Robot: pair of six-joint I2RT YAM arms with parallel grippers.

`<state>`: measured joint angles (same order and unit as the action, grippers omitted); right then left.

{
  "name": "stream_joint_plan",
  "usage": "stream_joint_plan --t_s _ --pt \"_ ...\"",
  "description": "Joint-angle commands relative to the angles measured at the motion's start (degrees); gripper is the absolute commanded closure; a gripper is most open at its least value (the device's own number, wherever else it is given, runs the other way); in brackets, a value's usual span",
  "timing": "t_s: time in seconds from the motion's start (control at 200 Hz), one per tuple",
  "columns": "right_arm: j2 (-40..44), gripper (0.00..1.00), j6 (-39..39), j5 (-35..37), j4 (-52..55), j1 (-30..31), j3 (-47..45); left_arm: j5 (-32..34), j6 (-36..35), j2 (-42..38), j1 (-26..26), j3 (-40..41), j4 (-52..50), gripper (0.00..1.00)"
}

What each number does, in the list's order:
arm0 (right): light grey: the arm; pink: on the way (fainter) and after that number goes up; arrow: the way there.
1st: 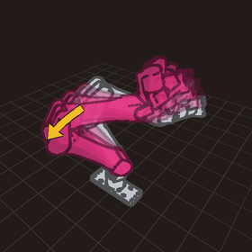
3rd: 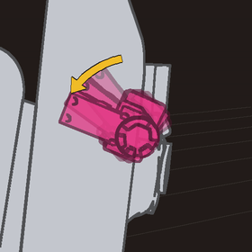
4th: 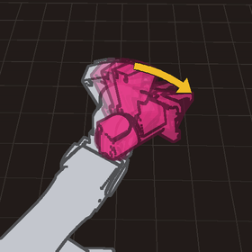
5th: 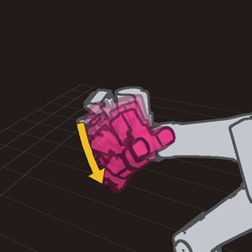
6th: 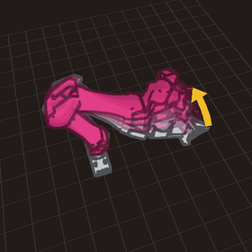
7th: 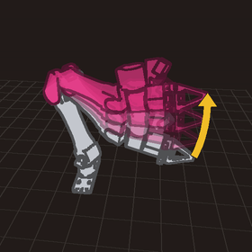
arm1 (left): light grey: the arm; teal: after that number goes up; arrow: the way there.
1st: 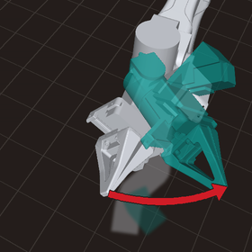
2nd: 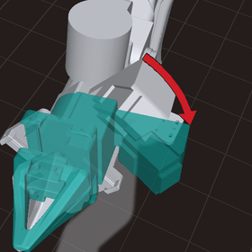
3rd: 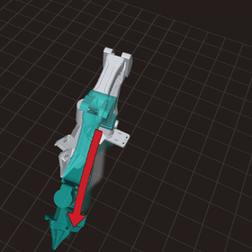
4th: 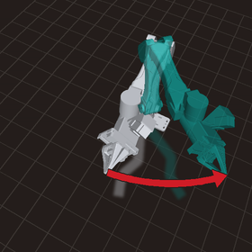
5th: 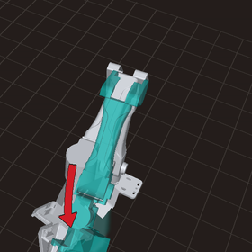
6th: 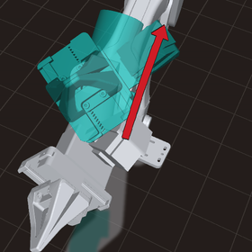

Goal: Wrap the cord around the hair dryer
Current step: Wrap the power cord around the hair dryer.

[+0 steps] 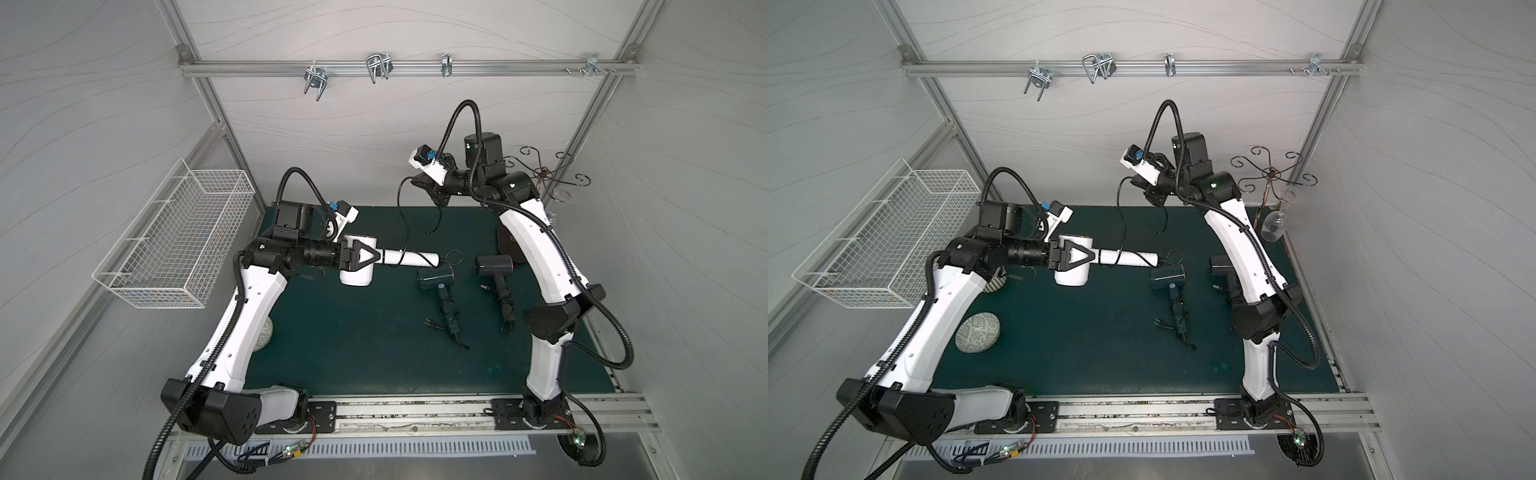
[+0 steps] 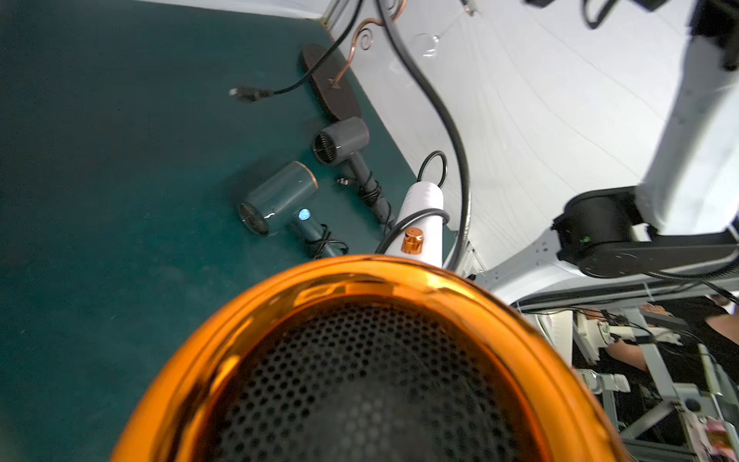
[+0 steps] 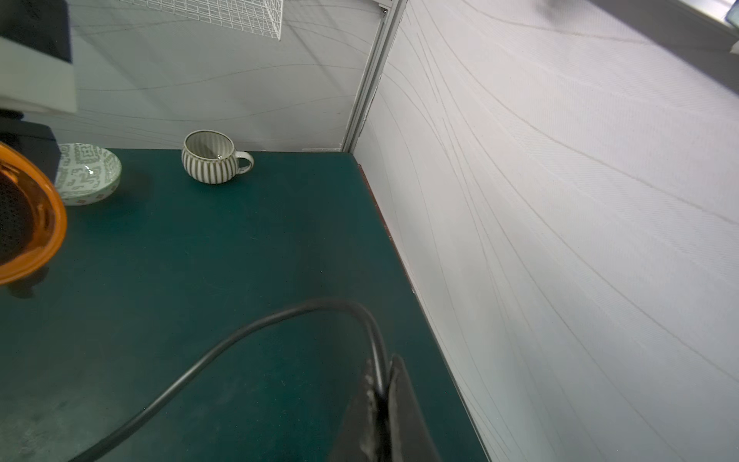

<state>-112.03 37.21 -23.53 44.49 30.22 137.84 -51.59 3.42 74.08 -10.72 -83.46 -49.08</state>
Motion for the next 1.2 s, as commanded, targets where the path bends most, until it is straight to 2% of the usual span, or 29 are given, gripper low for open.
stream_joint_plan --t_s 0.0,0.245,0.44,0.69,0.92,1.195 --pt "-0.2 1.0 -2.2 -6.2 -1.8 -1.0 -1.1 -8.6 -0.4 0.2 -0.1 -5.1 5.5 1.0" --pt "-1.3 1.0 -14.8 -21.4 -5.5 -6.1 -5.4 -13.9 2.8 3.2 1.2 -16.0 9.5 1.0" --pt "-4.0 1.0 -25.1 -32.1 -9.6 -8.7 -8.3 -17.3 13.5 5.5 5.4 -18.5 23.0 1.0" --pt "-5.8 1.0 -35.2 -37.1 -14.4 -8.6 -11.8 -15.1 28.9 7.7 10.4 -16.5 41.7 1.0" --pt "-5.0 1.0 -32.5 -36.7 -12.8 -6.2 -18.0 -13.0 47.7 12.3 14.9 -18.8 64.1 1.0" --pt "-5.4 1.0 -30.2 -36.5 -12.7 -1.9 -25.5 -12.4 51.9 15.5 14.9 -23.5 69.7 1.0"
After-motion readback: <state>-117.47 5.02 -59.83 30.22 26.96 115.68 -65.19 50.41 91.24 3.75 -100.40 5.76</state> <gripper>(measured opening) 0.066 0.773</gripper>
